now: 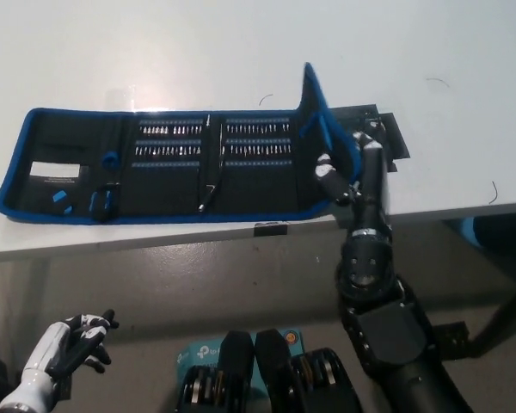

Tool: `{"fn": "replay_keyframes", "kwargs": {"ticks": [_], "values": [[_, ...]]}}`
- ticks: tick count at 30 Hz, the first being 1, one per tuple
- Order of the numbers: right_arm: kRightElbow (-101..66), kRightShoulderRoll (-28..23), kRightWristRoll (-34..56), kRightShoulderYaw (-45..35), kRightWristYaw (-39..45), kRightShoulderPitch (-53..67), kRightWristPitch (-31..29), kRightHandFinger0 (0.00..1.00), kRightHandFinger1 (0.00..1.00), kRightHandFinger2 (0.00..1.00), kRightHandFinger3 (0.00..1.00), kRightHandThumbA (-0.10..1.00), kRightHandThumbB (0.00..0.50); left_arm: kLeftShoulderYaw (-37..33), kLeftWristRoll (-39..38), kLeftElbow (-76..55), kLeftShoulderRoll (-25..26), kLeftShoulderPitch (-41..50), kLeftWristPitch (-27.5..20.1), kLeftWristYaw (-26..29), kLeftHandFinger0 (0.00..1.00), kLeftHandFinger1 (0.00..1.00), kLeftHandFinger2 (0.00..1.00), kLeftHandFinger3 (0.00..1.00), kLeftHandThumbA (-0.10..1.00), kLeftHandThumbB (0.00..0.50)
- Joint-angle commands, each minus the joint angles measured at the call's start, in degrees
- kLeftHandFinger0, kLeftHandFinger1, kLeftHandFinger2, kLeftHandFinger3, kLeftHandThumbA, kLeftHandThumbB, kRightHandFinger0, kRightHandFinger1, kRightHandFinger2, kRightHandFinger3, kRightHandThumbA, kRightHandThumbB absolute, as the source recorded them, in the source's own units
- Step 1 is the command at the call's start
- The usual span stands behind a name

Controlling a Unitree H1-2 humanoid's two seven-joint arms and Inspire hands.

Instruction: The robot uses its right hand to lift an edge of the toolkit kept in middle of the desk and make one fold in it

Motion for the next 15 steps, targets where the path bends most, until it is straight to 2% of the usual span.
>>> {"fn": "replay_keyframes", "kwargs": {"ticks": [1,2,4,5,6,9,10,11,12,13,15], "values": [[-1.2,0.5,-6.1,4.4,2.1,-5.8,3.5,0.00,0.00,0.02,0.23,-0.10,0.023,0.0,0.2,-2.0,1.1,0.3,-0.4,-0.6,0.37,0.33,0.22,0.48,0.63,0.048],[-0.5,0.7,-6.6,5.3,1.7,-6.3,3.8,0.00,0.00,0.00,0.26,-0.10,0.039,0.2,0.0,-2.2,1.0,0.3,-0.4,-0.6,0.37,0.33,0.22,0.48,0.63,0.050],[-0.1,0.9,-9.1,7.8,2.3,-7.1,7.1,0.00,0.00,0.04,0.36,-0.10,0.069,-0.1,0.3,-2.4,1.1,0.3,0.2,-0.6,0.38,0.34,0.23,0.48,0.64,0.047],[0.2,0.9,-10.2,9.2,2.4,-7.4,7.7,0.00,0.00,0.00,0.39,-0.10,0.097,-0.2,0.5,-2.6,1.2,0.3,0.3,-0.6,0.38,0.34,0.22,0.48,0.64,0.041],[-0.1,1.0,-10.9,10.6,3.8,-7.7,9.9,0.00,0.00,0.01,0.44,-0.10,0.093,-0.2,0.5,-2.4,1.2,0.3,-0.1,-0.7,0.38,0.34,0.22,0.48,0.64,0.044],[0.1,1.2,-13.2,14.9,6.8,-8.7,13.8,0.00,0.00,0.03,0.49,-0.10,0.124,-0.5,0.7,-2.0,1.1,-0.3,0.2,-0.8,0.40,0.34,0.23,0.50,0.65,0.055],[-0.1,1.2,-13.3,15.3,6.9,-8.7,14.3,0.00,0.00,0.03,0.51,-0.10,0.125,-0.6,0.7,-2.0,1.2,-0.4,0.3,-0.9,0.40,0.34,0.23,0.51,0.66,0.055],[0.7,1.3,-14.1,16.5,6.6,-8.7,14.1,0.00,0.00,0.00,0.47,-0.10,0.133,-0.6,0.6,-1.9,1.1,-0.5,0.3,-0.9,0.40,0.34,0.23,0.50,0.65,0.047],[0.9,1.3,-14.9,17.5,6.9,-8.7,14.8,0.00,0.00,0.00,0.48,-0.10,0.131,-0.7,0.7,-1.8,1.2,-0.6,0.1,-0.9,0.40,0.34,0.23,0.50,0.65,0.046],[1.1,1.2,-15.7,19.0,7.5,-8.5,15.0,0.00,0.00,0.03,0.48,-0.10,0.140,-1.0,0.9,-2.1,1.3,-0.5,0.1,-1.0,0.41,0.35,0.24,0.49,0.65,0.063],[1.5,1.0,-17.2,21.6,9.0,-7.8,16.1,0.00,0.00,0.00,0.59,-0.10,0.100,-1.0,0.8,-2.4,1.2,-0.7,0.9,-1.0,0.41,0.35,0.23,0.49,0.66,0.094]]}}
